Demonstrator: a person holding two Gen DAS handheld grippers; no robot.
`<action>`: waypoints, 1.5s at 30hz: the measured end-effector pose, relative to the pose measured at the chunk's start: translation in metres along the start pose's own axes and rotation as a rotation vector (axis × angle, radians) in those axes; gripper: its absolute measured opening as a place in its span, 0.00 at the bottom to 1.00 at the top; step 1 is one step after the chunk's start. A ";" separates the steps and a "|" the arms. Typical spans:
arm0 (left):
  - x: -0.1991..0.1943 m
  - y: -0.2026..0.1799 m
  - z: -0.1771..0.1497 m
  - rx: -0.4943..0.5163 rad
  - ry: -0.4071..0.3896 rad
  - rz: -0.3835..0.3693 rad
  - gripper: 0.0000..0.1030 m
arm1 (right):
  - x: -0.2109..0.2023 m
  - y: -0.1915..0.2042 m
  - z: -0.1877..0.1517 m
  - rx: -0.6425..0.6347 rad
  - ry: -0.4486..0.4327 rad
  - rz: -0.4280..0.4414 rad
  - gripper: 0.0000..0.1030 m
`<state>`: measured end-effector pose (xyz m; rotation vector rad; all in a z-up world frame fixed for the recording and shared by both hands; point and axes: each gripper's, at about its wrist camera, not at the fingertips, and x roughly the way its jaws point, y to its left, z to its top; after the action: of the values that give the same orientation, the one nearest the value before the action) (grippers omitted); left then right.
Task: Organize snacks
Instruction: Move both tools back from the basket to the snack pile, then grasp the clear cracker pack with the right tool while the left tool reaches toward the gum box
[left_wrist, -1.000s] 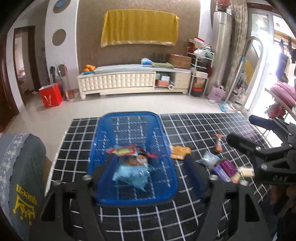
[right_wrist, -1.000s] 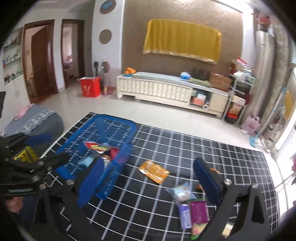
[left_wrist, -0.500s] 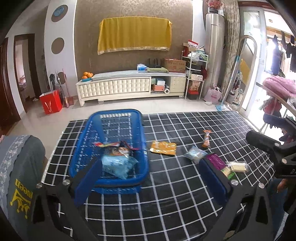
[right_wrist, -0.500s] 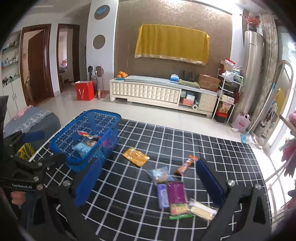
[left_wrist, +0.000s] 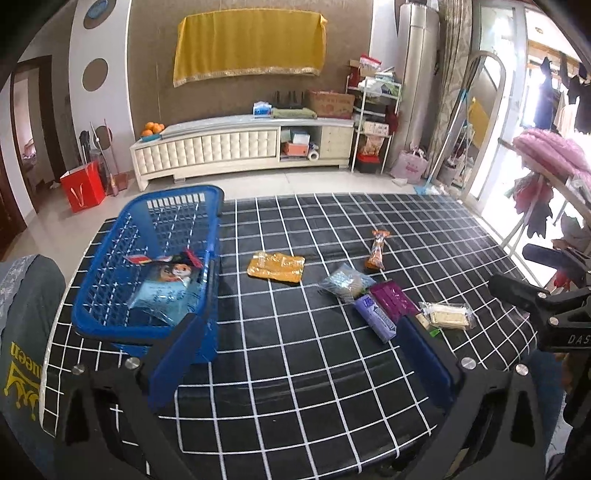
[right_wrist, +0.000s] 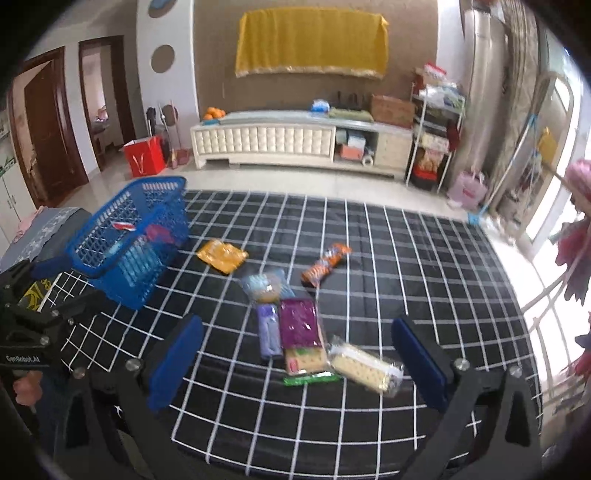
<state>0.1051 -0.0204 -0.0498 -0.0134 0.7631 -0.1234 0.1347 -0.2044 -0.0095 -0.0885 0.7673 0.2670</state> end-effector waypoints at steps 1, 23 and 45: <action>0.005 -0.003 0.000 -0.002 0.013 0.002 1.00 | 0.005 -0.008 -0.003 0.011 0.017 0.008 1.00; 0.128 -0.074 -0.039 0.022 0.297 -0.056 1.00 | 0.117 -0.080 -0.049 -0.235 0.267 0.137 1.00; 0.153 -0.083 -0.057 -0.018 0.363 -0.070 1.00 | 0.152 -0.083 -0.061 -0.337 0.348 0.168 0.50</action>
<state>0.1663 -0.1192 -0.1920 -0.0359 1.1269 -0.1886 0.2208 -0.2634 -0.1607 -0.3979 1.0723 0.5489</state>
